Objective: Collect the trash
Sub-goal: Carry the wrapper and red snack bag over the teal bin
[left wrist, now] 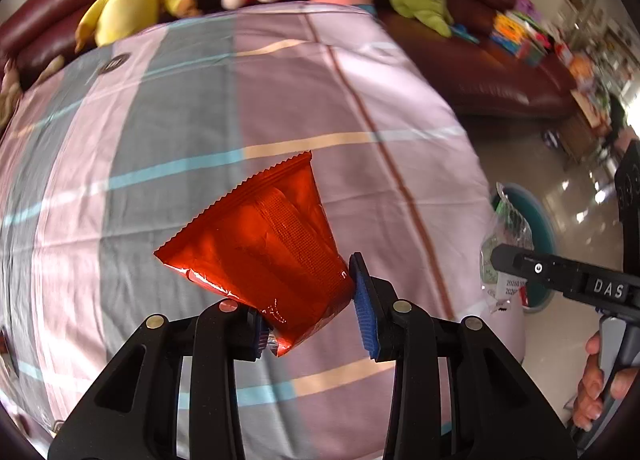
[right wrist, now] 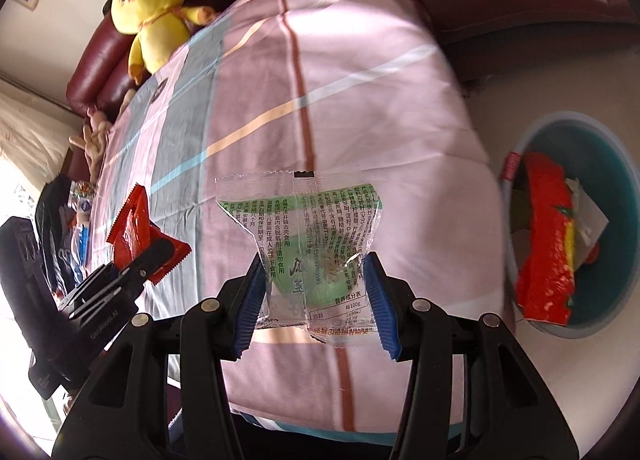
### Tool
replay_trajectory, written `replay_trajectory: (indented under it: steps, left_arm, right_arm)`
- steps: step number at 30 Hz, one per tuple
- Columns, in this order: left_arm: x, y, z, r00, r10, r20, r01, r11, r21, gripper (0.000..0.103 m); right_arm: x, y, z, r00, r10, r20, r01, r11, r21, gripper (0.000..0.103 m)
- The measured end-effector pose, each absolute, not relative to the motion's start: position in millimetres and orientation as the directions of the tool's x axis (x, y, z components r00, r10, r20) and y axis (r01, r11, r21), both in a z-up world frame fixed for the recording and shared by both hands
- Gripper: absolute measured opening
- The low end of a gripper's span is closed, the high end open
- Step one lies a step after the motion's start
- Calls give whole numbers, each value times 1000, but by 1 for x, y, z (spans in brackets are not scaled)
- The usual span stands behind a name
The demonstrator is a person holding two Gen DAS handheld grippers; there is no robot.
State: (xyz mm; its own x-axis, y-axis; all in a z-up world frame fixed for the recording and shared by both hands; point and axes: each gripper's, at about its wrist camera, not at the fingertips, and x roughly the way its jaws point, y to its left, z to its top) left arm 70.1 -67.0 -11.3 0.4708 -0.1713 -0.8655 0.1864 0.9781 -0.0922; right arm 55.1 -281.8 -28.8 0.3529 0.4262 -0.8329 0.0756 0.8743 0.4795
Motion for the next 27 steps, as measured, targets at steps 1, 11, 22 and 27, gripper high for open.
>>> replay_trajectory:
  steps: [1,11,22,27]
  left_arm:
    - [70,-75,-11,468,-175,-866,204,975,-87,36]
    - [63,-158,-12,415,-243,-877,388,919,-71,36]
    - [60,-234,-25,332,-304,-893,519,849,-96,37]
    - [62,-263,-31,310,-310,-899,556,826,-93,37]
  right_arm:
    - [52,-289,-29,361,429,-828,85,869,487,47]
    - [24,-358,-25,457,408,-790,163,835,526,47]
    - [-3,-433,-35,506,356,-785,267,801,535,47]
    - [-15,-468,-39,529,334,-780,315,777,546,47]
